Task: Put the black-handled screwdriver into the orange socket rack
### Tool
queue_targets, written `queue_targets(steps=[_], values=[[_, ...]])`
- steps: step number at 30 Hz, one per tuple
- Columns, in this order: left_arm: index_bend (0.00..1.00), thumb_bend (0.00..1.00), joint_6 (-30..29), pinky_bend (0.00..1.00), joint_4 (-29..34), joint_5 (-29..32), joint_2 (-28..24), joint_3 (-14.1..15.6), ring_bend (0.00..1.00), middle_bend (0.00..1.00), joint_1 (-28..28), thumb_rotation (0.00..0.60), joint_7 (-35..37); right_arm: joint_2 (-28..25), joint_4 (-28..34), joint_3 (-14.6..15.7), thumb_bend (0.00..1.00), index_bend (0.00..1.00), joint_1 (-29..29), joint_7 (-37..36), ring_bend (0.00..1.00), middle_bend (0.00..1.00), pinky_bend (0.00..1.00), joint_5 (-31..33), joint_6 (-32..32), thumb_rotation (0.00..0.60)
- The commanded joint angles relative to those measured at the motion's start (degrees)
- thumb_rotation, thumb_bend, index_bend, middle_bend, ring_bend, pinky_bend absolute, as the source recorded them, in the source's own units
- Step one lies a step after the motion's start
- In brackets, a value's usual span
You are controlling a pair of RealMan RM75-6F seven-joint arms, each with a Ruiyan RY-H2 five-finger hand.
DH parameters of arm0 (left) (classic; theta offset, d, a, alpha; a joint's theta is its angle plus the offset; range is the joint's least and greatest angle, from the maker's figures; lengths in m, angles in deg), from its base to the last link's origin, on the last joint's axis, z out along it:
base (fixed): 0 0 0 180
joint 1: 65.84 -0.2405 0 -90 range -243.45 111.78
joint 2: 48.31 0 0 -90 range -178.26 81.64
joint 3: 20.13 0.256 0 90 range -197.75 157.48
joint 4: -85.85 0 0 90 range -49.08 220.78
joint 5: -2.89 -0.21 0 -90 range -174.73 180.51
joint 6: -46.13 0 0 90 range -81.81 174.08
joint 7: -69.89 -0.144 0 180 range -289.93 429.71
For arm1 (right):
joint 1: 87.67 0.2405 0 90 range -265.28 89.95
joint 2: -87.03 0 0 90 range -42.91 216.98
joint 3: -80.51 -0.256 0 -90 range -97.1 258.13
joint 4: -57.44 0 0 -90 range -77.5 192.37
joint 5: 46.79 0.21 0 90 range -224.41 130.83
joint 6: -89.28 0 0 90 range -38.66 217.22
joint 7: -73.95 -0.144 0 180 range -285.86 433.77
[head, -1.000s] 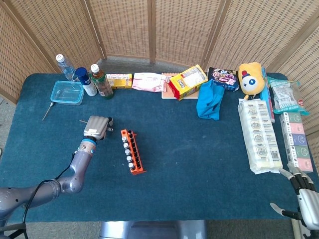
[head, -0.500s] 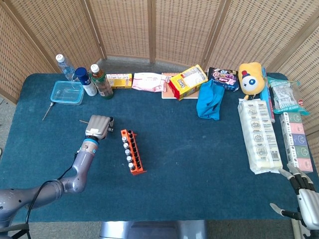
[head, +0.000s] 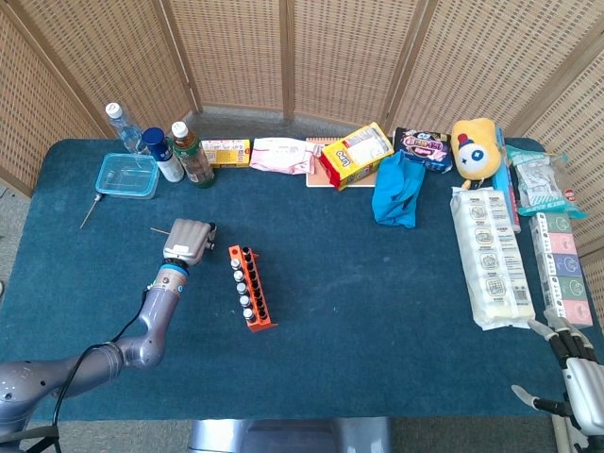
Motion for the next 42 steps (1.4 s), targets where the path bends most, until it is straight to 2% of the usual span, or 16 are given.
queue_targets(steps=[1, 30, 42], values=[[0.45, 0.37, -0.15, 1.0, -0.02, -0.38, 0.21, -0.23, 1.0, 1.0, -0.01, 0.6, -0.22, -0.03, -0.02, -0.01, 0.0, 0.16, -0.01, -0.08, 0.0, 0.06, 0.0, 0.0, -0.05, 0.6], [0.45, 0.38, -0.54, 1.0, -2.65, -2.05, 3.33, -1.79, 1.0, 1.0, -0.85, 0.6, -2.52, -0.34, -0.24, -0.06, 0.0, 0.16, -0.18, -1.28, 0.0, 0.06, 0.0, -0.18, -0.55, 0.6], [0.51, 0.38, -0.98, 1.0, -3.72, -2.12, 4.34, -2.14, 1.0, 1.0, -1.11, 0.6, -3.98, -0.61, -0.27, 0.08, 0.0, 0.16, -0.06, -2.39, 0.0, 0.06, 0.0, -0.4, -0.31, 0.6]])
